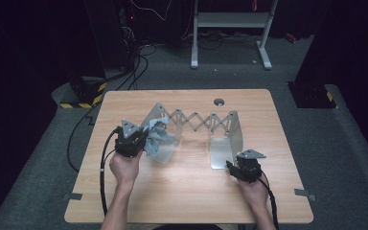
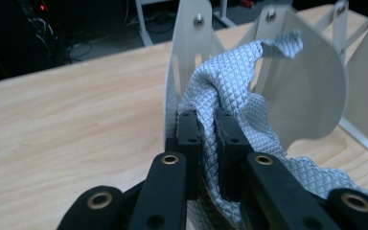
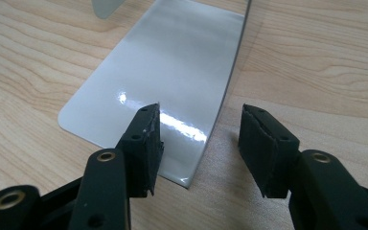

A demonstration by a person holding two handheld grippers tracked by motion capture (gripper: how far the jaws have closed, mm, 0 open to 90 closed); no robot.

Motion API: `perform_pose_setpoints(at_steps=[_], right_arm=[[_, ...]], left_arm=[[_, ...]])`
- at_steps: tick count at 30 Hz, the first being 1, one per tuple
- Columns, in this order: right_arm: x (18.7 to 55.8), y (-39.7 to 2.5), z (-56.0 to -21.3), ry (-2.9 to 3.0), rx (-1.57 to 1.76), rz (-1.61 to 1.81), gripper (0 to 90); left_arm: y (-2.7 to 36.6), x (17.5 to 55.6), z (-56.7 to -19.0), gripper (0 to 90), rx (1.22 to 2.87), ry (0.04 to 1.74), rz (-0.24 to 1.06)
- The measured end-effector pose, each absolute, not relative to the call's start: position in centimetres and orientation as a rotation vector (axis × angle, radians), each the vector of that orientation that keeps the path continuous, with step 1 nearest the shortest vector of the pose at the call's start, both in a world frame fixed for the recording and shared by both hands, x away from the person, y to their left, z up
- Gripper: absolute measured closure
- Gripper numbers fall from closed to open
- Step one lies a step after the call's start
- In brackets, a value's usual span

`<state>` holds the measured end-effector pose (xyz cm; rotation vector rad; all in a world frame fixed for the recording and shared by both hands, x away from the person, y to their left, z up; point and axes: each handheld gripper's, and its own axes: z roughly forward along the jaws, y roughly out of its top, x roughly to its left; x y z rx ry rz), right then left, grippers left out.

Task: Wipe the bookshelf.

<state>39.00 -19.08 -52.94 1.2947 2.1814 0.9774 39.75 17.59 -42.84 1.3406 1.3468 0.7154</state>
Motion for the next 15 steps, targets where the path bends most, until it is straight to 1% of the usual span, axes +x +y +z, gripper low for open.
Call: perform_pose_setpoints(at_steps=[7,15], right_arm=[[39.0,-19.1,-52.9,2.181,1.295,0.977,50.3],[39.0,-19.1,-52.9,2.182,1.294,0.977,50.3]], left_arm=[[17.6,40.3,-45.7,82.9,1.361,1.404,0.673],[17.1,41.1,-48.2,82.9,1.423,1.434,0.665]])
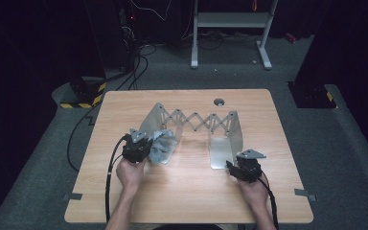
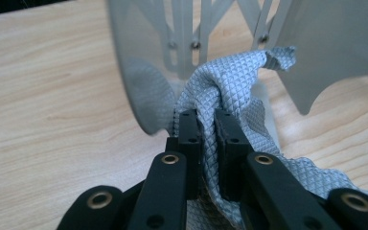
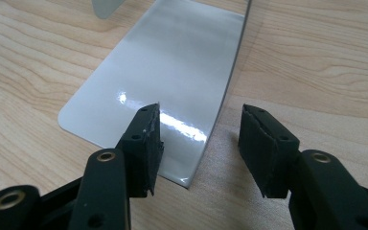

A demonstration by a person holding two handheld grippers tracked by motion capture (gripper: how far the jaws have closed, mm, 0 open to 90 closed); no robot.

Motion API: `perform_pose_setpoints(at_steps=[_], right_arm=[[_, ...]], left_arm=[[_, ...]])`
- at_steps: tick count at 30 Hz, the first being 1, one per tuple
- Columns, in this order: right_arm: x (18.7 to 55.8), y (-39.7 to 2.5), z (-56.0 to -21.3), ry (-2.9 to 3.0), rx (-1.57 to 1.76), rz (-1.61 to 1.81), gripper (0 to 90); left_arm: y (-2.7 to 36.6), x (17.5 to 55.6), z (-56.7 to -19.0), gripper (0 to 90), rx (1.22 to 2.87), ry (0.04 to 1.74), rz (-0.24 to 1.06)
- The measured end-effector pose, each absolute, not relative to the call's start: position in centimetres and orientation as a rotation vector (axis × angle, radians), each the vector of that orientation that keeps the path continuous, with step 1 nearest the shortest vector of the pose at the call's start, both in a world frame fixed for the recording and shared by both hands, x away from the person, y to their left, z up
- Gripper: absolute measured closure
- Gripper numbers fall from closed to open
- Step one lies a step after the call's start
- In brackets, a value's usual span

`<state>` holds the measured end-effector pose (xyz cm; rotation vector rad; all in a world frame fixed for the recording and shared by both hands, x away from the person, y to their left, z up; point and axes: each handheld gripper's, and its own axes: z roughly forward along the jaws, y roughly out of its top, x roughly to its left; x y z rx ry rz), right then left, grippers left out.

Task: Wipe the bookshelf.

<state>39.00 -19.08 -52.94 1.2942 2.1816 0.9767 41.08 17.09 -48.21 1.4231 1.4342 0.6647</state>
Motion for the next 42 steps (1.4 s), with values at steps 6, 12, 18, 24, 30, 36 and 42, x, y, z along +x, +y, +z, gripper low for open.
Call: perform_pose_setpoints(at_steps=[6,12,18,24,30,36,42], right_arm=[[39.0,-19.1,-52.9,2.181,1.295,0.977,50.3],[39.0,-19.1,-52.9,2.181,1.295,0.977,50.3],[39.0,-19.1,-52.9,2.182,1.295,0.977,50.3],[39.0,-19.1,-52.9,2.181,1.295,0.978,50.2],[39.0,-19.1,-52.9,2.182,1.295,0.978,50.2],[39.0,-19.1,-52.9,2.182,1.295,0.978,50.1],[39.0,-19.1,-52.9,2.182,1.295,0.978,50.1]], left_arm=[[16.4,41.3,-49.7,82.9,1.497,1.437,0.662],[14.7,41.8,-51.5,82.9,1.628,1.422,0.657],[14.0,43.0,-52.1,82.9,1.641,1.444,0.637],[13.5,44.2,-51.8,83.0,1.631,1.46,0.643],[13.4,44.7,-51.0,83.2,1.61,1.483,0.639],[13.8,44.4,-49.0,83.5,1.568,1.49,0.631],[14.1,43.8,-46.3,83.4,1.547,1.443,0.662]])
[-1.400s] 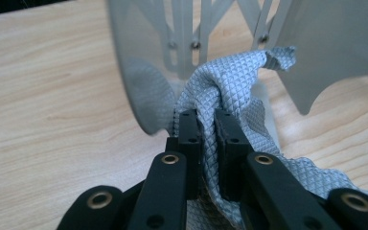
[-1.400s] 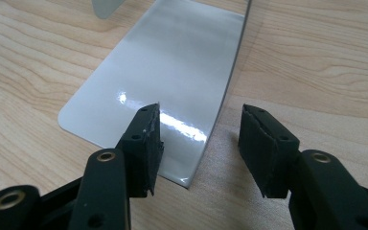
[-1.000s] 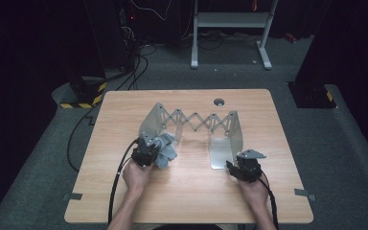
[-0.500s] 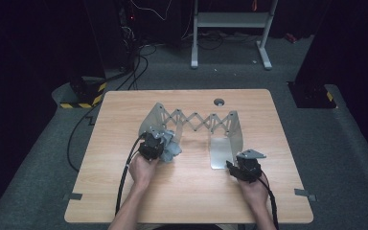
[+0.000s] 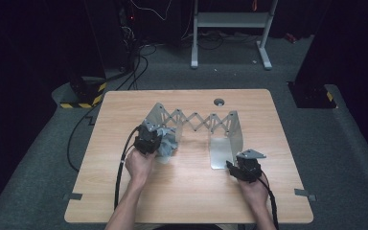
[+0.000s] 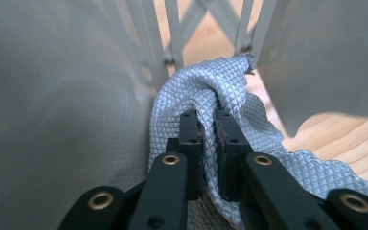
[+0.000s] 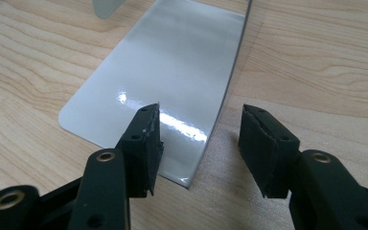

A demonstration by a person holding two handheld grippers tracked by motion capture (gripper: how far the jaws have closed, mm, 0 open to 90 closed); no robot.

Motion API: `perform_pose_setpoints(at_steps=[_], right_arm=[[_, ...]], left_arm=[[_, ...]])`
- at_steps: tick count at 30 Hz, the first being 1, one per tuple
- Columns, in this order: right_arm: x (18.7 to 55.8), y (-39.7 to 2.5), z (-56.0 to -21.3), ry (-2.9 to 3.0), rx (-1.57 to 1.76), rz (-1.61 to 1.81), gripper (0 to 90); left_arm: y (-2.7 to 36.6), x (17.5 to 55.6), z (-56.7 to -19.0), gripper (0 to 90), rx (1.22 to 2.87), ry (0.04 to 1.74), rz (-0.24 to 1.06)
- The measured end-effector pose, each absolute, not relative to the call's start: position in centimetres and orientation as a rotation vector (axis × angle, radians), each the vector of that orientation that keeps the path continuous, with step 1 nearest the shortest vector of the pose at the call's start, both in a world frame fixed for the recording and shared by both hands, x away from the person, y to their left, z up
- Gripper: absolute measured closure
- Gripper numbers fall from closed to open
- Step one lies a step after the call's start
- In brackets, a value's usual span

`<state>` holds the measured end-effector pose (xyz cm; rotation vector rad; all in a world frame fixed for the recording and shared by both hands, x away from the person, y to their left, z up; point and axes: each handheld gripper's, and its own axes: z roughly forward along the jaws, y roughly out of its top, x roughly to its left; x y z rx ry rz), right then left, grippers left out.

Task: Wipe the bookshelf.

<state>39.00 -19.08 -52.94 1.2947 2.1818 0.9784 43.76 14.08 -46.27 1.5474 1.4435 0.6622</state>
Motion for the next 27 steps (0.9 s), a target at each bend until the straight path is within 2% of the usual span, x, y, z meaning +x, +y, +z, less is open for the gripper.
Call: perform_pose_setpoints(at_steps=[13,27], right_arm=[[39.0,-19.1,-52.9,2.184,1.292,0.977,50.0],[39.0,-19.1,-52.9,2.183,1.295,0.979,49.9]], left_arm=[[15.1,42.9,-40.5,83.3,1.431,1.376,0.743],[16.2,43.3,-38.6,83.2,1.332,1.363,0.733]])
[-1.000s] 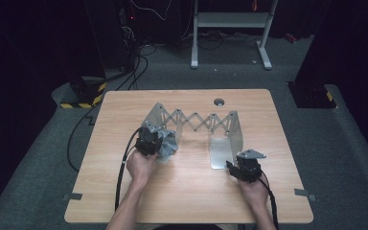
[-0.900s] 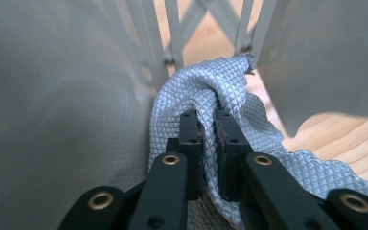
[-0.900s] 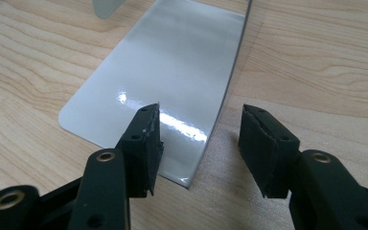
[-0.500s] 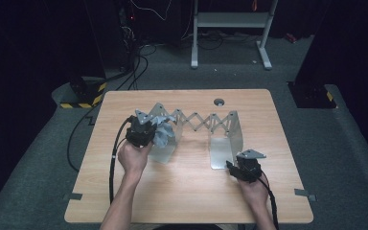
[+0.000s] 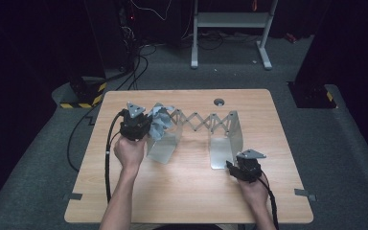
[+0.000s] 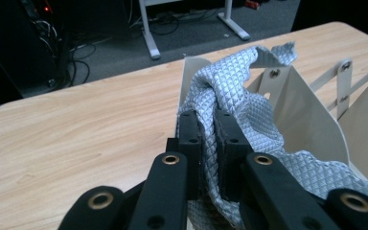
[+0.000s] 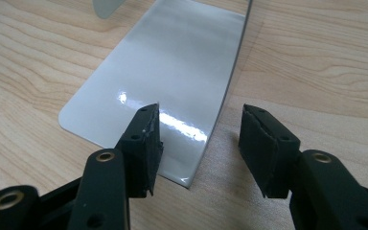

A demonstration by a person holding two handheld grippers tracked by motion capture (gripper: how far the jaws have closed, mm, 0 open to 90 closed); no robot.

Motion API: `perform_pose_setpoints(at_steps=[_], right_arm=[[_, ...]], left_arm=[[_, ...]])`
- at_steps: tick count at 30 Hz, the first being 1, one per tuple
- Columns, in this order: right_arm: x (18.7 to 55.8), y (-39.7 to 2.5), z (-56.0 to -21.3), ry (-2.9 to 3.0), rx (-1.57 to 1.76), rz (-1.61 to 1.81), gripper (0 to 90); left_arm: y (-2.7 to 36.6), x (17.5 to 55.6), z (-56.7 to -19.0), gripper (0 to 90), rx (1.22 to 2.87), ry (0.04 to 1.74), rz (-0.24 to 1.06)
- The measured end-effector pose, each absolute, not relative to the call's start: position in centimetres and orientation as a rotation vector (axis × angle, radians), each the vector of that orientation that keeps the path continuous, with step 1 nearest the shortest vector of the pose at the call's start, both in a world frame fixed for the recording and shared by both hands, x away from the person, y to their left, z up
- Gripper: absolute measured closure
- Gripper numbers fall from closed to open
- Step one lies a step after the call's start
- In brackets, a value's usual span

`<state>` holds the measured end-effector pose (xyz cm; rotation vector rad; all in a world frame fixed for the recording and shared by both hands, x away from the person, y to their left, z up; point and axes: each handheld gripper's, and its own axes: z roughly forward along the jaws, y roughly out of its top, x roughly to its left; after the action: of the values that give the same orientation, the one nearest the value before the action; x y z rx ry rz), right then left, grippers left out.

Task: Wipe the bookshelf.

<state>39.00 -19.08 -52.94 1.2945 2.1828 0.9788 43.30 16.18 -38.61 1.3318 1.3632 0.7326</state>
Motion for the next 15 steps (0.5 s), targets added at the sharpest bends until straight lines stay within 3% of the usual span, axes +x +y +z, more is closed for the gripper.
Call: perform_pose_setpoints(at_steps=[15], right_arm=[[39.0,-19.1,-52.9,2.184,1.293,0.979,49.7]], left_arm=[[15.3,43.8,-40.7,83.1,1.378,1.378,0.714]])
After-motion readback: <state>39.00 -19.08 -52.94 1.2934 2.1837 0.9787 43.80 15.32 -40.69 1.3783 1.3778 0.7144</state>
